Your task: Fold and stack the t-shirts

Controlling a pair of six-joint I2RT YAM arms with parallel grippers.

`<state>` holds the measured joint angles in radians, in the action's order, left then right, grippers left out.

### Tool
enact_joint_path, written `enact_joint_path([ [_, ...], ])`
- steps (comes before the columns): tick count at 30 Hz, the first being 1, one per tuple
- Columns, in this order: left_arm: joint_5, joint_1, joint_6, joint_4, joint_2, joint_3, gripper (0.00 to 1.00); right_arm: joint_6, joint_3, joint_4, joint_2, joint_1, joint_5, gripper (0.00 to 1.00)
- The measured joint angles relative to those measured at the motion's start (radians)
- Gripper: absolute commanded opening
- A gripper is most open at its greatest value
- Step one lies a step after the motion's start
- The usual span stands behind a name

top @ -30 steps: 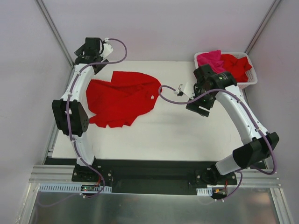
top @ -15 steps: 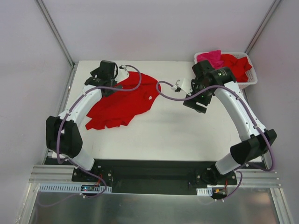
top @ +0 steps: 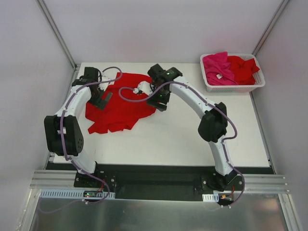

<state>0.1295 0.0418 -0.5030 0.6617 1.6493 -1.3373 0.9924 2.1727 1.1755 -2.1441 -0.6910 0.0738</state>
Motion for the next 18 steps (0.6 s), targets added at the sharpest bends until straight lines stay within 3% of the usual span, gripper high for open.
enact_joint_path([
  [2, -0.019, -0.039, 0.013, 0.01, 0.0, -0.003, 0.99, -0.026, 0.024, -0.019, -0.056, -0.034, 0.021, 0.58],
  [10, -0.066, -0.184, 0.02, 0.039, 0.053, -0.091, 0.99, -0.09, -0.002, -0.129, -0.118, -0.114, 0.076, 0.56],
  [18, -0.103, -0.192, 0.03, 0.068, 0.053, -0.148, 0.99, -0.103, -0.094, -0.274, -0.137, -0.123, 0.06, 0.55],
])
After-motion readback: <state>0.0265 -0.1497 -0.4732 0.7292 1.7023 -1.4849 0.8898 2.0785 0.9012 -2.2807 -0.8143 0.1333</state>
